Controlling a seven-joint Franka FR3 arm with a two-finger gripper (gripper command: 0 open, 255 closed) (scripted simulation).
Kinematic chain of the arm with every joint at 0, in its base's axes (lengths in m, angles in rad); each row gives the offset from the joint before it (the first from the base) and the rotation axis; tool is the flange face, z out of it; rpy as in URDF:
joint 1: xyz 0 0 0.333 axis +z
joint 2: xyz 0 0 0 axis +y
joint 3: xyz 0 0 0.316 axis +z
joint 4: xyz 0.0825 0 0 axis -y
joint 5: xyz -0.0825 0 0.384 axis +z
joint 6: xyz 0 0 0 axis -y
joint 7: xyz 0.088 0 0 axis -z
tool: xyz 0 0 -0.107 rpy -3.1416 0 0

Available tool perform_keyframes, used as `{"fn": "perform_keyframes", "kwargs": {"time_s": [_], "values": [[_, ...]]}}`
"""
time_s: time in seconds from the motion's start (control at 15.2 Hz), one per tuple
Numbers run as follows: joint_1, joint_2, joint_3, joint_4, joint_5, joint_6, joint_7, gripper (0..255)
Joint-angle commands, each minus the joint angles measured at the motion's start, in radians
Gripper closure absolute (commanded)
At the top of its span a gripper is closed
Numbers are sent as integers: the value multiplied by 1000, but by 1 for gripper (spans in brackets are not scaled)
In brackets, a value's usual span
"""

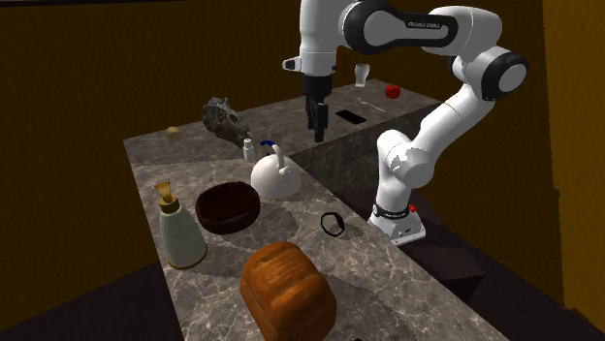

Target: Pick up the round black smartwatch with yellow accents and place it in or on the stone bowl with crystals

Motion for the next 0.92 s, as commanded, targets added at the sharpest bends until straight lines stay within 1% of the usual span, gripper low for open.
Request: {"fn": "perform_keyframes", "kwargs": {"time_s": [0.0, 0.46, 0.86], "values": [[0, 0, 0, 0, 0, 0, 0, 0], [-32, -81, 154, -248, 3, 137, 206, 0], [-44, -93, 302, -420, 33, 253, 394, 0]]}}
